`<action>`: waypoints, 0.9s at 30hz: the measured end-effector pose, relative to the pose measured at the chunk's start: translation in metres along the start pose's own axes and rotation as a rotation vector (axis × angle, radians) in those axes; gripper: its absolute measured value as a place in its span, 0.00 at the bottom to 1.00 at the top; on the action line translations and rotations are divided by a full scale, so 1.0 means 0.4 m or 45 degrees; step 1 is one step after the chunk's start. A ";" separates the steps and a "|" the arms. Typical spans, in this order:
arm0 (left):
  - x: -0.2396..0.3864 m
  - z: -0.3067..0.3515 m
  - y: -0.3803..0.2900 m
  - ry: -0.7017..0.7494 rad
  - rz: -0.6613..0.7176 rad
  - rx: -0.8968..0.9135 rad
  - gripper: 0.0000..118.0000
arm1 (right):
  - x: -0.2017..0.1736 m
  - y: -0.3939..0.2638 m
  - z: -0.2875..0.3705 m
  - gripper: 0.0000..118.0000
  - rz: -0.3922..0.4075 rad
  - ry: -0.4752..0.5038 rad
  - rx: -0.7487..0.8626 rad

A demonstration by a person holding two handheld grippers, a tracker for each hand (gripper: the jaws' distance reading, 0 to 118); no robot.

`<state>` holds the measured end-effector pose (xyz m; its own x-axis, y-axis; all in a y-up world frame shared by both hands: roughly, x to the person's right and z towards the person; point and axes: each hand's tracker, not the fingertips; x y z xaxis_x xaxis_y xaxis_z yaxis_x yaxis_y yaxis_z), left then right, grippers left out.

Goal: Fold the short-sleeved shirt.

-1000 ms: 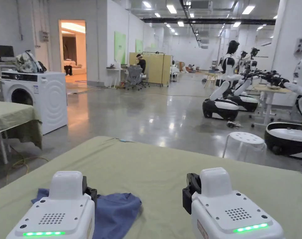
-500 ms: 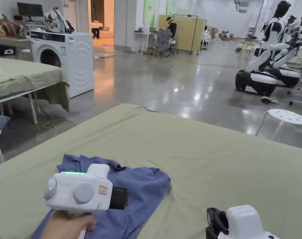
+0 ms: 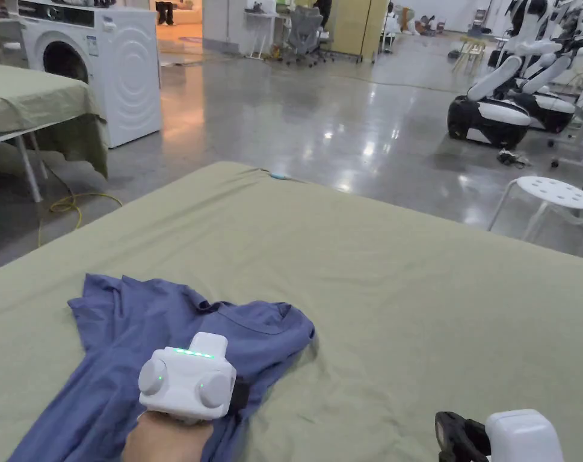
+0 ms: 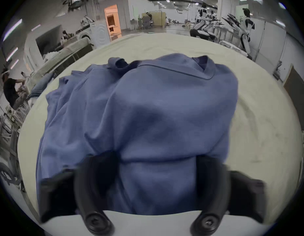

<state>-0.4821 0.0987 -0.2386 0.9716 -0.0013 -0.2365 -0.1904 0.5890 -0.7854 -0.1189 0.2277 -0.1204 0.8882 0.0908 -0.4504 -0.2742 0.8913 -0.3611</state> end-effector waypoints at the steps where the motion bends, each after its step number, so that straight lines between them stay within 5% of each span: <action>1: 0.002 0.015 0.001 -0.046 -0.023 0.028 0.09 | 0.003 -0.001 0.000 0.04 -0.008 -0.004 0.000; 6: -0.032 0.012 0.000 -0.048 -0.054 0.089 0.07 | 0.035 -0.009 0.044 0.04 -0.067 -0.011 0.021; 9: -0.007 0.109 -0.016 -0.220 0.110 0.222 0.07 | 0.070 -0.014 0.104 0.04 -0.095 -0.037 0.060; 12: 0.088 0.186 -0.016 -0.275 0.022 0.301 0.07 | 0.117 -0.019 0.161 0.04 -0.118 -0.085 0.075; 27: 0.962 0.533 -0.018 -0.980 -0.358 0.471 0.07 | 0.411 -0.145 0.473 0.04 -0.334 -0.438 0.132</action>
<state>-0.0771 0.2662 -0.2021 0.8258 0.2787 0.4903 -0.0031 0.8716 -0.4903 0.1130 0.2749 -0.0189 0.9986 -0.0173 -0.0504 -0.0006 0.9421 -0.3352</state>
